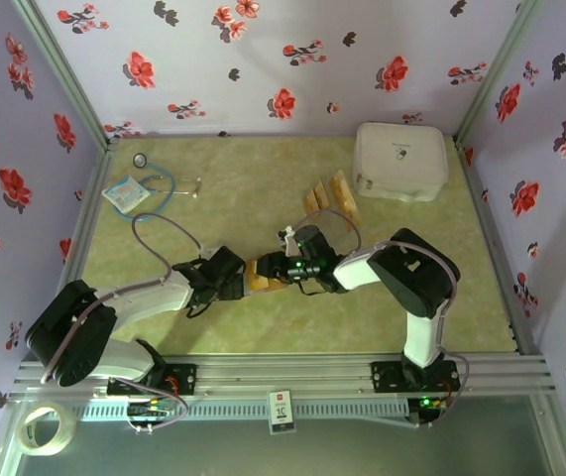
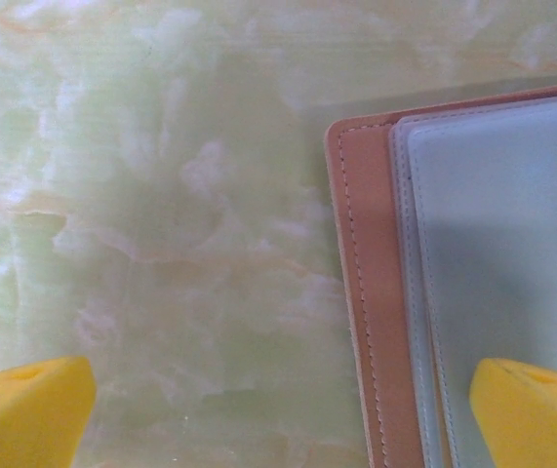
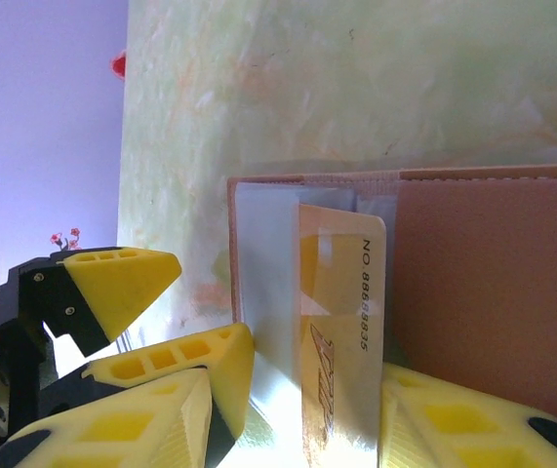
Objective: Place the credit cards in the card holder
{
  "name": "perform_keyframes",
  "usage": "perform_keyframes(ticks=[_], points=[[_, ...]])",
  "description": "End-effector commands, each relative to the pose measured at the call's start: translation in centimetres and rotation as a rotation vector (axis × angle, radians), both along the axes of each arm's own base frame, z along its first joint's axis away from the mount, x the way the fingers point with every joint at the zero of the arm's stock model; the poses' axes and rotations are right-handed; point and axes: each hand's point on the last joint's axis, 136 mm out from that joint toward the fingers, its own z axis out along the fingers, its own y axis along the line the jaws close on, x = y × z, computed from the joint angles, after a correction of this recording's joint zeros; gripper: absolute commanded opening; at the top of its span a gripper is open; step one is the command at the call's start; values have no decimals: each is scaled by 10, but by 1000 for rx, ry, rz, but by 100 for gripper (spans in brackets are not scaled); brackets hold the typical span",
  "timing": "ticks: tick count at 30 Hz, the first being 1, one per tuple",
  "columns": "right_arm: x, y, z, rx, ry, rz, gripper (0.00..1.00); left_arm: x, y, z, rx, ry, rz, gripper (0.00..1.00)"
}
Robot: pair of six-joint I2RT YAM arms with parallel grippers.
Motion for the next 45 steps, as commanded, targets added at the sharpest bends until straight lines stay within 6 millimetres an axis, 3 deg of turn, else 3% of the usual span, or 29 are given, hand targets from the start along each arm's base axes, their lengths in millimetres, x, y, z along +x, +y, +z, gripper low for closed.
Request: perform_keyframes(ticks=[1,15,22,28,36,45], points=[[8,0,8,-32,-41,-14,46,-14,17,-11,66,42,10,100],[15,-8,19,-126,-78,-26,49,-11,16,-6,46,23,8,100],[15,-19,24,-214,-102,-31,48,0,8,15,4,-16,-6,100],[18,-39,24,-405,-138,3,31,6,22,34,-10,-36,44,100],[25,-45,18,-569,-152,87,2,0,57,20,33,32,160,100],[22,-32,-4,-636,-132,157,0,3,61,6,62,83,168,100]])
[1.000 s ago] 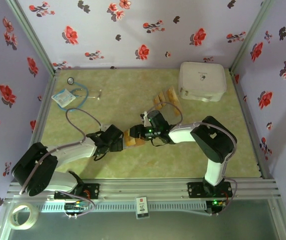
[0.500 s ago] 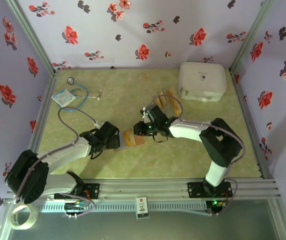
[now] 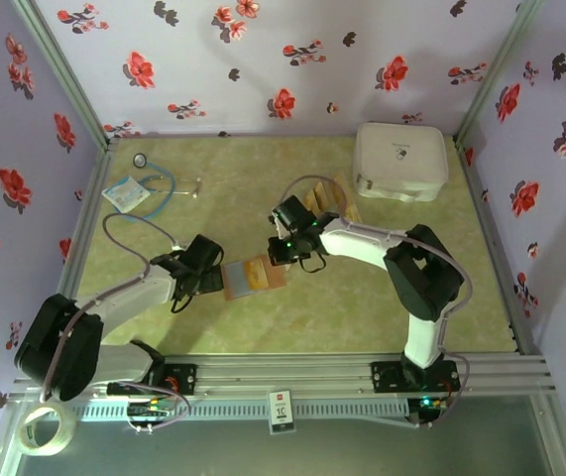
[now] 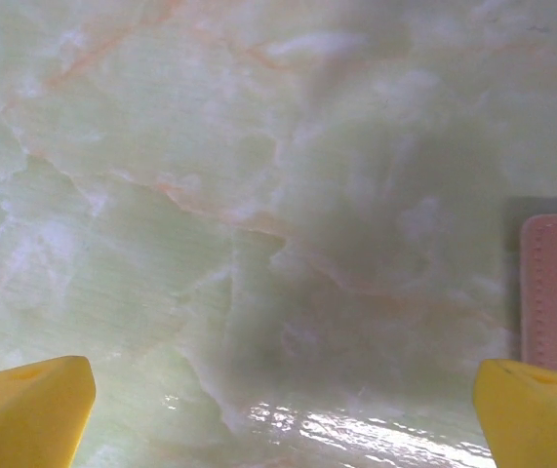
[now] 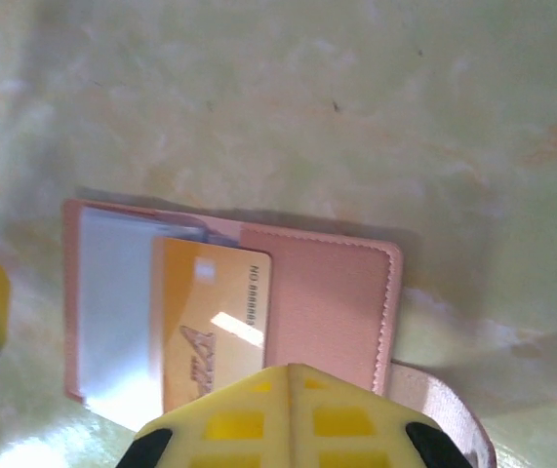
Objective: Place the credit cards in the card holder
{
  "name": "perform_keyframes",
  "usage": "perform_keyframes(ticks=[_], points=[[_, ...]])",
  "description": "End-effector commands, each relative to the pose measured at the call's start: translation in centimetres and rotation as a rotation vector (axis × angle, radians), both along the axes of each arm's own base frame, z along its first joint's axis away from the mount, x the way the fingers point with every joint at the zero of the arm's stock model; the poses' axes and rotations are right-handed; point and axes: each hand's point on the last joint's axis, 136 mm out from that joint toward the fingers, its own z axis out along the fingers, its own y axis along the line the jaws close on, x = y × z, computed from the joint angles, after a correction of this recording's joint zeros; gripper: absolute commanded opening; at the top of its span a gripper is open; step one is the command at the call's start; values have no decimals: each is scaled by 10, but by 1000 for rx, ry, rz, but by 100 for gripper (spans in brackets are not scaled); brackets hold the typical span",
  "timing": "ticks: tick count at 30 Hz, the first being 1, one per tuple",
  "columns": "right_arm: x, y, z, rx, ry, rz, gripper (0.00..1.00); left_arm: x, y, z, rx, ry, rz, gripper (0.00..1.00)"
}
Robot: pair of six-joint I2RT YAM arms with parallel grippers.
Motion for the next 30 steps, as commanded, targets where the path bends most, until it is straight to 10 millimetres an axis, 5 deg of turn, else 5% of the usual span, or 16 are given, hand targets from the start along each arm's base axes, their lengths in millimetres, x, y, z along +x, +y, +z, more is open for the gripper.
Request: perform_keyframes(ticks=[1,30], points=[[-7,0,-11,-69,10,43,0,-3,3,-6,24,39,-6,100],[-21,38,-32,-98,46,132,0,-2,-6,-25,21,119,-7,100]])
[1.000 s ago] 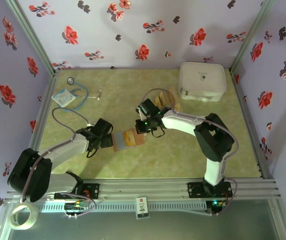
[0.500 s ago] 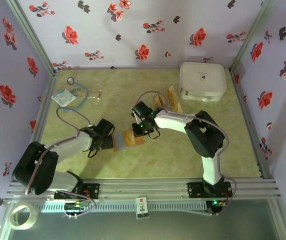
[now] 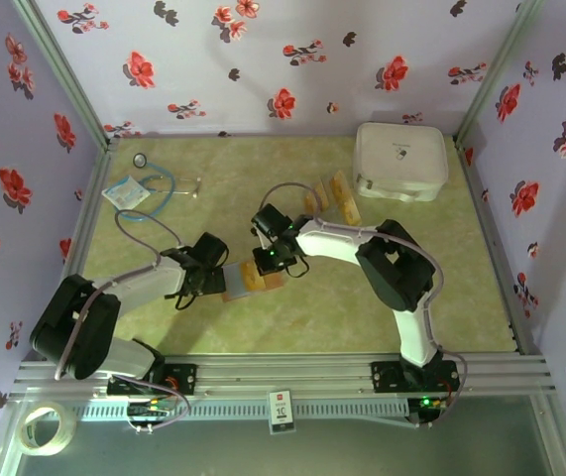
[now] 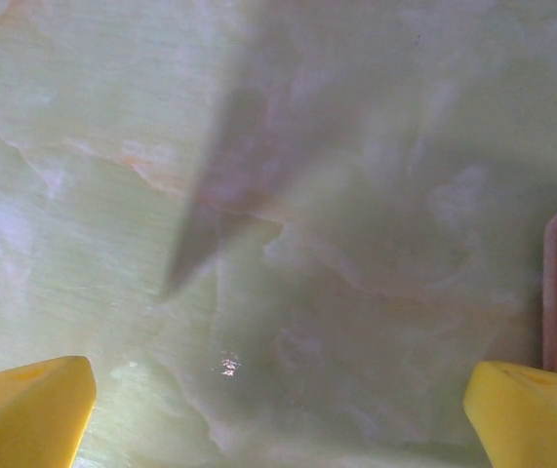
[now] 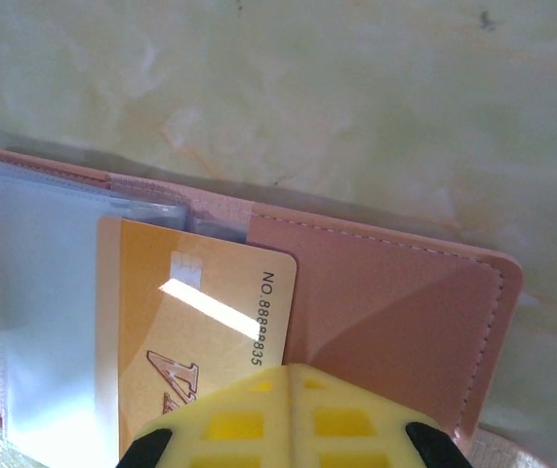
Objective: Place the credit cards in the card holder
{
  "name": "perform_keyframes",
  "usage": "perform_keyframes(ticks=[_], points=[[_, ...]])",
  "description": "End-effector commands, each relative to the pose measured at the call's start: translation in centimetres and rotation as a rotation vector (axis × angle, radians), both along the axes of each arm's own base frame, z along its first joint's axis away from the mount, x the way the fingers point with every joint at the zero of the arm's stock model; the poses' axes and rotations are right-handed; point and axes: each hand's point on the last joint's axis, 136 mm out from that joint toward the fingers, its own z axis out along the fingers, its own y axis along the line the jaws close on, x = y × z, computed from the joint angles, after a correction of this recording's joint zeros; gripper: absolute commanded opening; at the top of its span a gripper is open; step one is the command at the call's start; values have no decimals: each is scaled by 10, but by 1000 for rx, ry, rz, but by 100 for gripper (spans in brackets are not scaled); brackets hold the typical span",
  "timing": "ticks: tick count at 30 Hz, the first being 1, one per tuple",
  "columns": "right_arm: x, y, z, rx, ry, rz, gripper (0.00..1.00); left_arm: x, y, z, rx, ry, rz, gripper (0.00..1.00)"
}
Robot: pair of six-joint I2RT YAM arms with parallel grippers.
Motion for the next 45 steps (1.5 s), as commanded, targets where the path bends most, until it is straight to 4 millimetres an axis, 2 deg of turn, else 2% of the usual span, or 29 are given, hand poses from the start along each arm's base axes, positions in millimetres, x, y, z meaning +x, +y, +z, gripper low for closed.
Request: perform_keyframes(ticks=[1,15,22,26,28,37,45], points=[[-7,8,-4,-13,13,31,0,-1,-4,-9,-13,34,-4,100],[-21,39,-3,23,37,73,0,-1,-7,-14,-29,38,-7,100],[-23,45,16,70,19,73,0,0,-9,-15,-37,39,-7,100],[-16,31,25,55,-21,48,0,1,-11,-14,-43,35,-12,100],[-12,21,23,44,-32,28,0,2,-11,-13,-41,36,-13,100],[-9,-16,-7,2,4,-44,0,5,-6,-1,-18,13,-7,100],[-15,-42,-13,-31,6,-81,0,9,-5,7,-12,3,-12,100]])
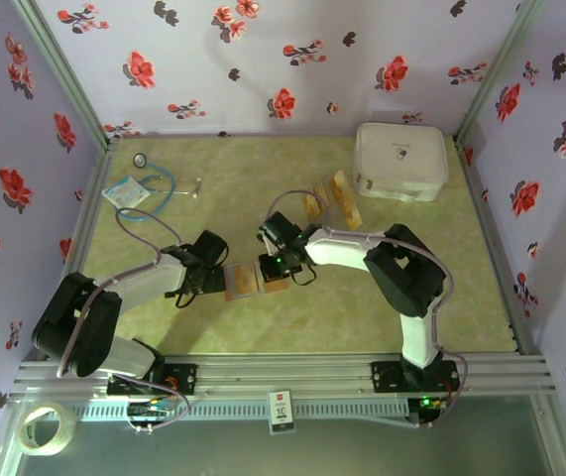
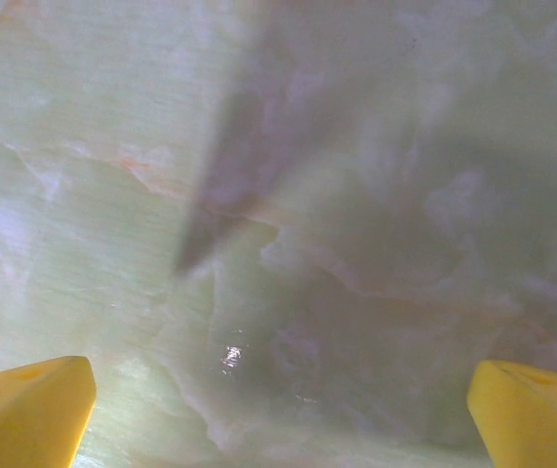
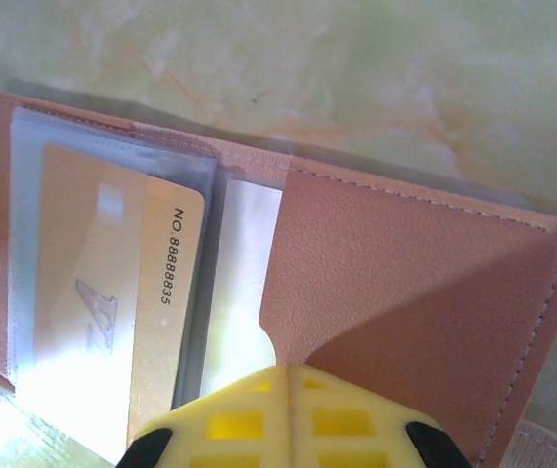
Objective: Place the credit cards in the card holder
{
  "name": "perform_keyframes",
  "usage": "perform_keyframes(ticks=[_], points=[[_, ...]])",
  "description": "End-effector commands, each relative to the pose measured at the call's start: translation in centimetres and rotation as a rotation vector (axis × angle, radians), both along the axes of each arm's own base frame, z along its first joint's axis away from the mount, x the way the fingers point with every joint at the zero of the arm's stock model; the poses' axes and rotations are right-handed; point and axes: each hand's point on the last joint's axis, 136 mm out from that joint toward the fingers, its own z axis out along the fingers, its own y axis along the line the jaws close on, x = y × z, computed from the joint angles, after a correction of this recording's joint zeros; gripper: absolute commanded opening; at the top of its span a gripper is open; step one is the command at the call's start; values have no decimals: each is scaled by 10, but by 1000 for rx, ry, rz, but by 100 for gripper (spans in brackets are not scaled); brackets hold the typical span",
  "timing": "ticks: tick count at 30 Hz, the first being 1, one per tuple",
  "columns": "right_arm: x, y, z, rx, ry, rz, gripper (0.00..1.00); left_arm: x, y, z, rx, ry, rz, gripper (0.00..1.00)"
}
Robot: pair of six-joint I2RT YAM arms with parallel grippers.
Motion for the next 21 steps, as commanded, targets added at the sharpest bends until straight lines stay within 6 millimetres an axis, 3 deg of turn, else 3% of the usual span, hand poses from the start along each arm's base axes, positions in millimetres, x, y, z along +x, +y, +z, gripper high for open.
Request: perform_keyframes(ticks=[1,13,21], points=[[-3,-25,-10,-70,12,-51,0,8,-4,5,-8,-15,-10,100],[11,0,30,16,-30,-30,0,14,-17,6,-59,-31,-45,100],[17,11,22,22,-10,-25,0,12,-18,-1,-51,-14,-47,100]])
